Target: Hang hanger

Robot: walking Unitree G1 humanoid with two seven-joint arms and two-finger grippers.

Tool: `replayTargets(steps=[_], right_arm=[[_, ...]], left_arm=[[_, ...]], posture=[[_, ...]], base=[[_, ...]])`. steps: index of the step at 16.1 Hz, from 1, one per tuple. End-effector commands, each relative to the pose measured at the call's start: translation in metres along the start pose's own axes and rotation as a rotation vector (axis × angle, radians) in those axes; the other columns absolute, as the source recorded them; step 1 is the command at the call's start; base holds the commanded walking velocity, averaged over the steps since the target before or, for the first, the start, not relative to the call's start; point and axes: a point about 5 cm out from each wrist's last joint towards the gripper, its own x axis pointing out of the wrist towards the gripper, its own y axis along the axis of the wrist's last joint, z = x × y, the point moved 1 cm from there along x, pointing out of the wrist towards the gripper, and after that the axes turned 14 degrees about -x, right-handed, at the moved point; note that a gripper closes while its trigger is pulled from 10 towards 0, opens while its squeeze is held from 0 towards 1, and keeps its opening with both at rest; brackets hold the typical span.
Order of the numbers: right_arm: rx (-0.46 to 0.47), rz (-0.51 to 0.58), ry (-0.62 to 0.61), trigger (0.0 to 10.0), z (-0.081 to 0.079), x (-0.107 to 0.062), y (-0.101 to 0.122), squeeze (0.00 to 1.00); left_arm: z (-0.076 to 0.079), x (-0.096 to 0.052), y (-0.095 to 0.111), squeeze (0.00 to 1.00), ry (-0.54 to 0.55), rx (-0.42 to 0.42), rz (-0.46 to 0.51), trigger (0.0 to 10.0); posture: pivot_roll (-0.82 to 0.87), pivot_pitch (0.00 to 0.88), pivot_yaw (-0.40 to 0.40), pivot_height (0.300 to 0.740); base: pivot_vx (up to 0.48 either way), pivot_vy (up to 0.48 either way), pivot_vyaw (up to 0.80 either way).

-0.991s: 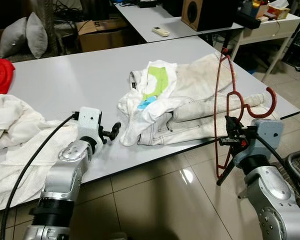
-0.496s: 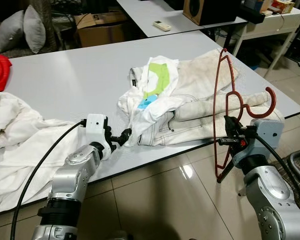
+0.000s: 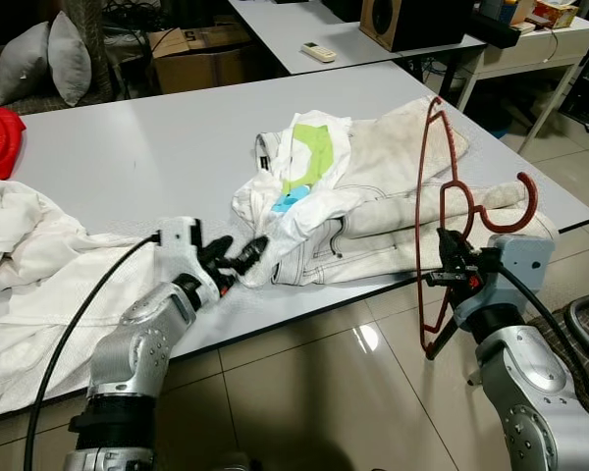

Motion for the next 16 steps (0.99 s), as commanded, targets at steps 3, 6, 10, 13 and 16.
replayTargets(steps=[3,6,10,13,16], right_arm=[[-0.006,0.014,-0.003,10.0,0.0,0.001,0.002,0.0],[-0.006,0.016,-0.008,10.0,0.001,0.001,0.002,0.0],[-0.004,0.018,-0.008,10.0,0.0,0.001,0.002,0.0],[-0.007,0.021,-0.003,10.0,0.0,0.003,0.002,0.0],[-0.009,0.023,-0.004,10.0,0.0,0.003,0.003,0.0]], left_arm=[[-0.008,0.0,-0.008,0.0,0.066,0.163,-0.058,10.0],[-0.014,0.0,-0.007,0.0,0.112,0.216,-0.069,9.2],[-0.017,-0.002,-0.009,0.0,0.105,0.228,-0.075,0.5],[-0.011,0.002,-0.016,0.0,0.062,0.23,-0.093,0.0],[-0.016,0.005,-0.013,0.0,0.116,0.25,-0.069,0.0]], posture=[[0.04,0.0,0.04,0.74],[0.04,0.0,0.045,0.74],[0.04,0.0,0.042,0.74],[0.04,0.0,0.039,0.74],[0.04,0.0,0.039,0.74]], base=[[0.0,0.0,0.0],[0.0,0.0,0.0],[0.0,0.0,0.0],[0.0,0.0,0.0],[0.0,0.0,0.0]])
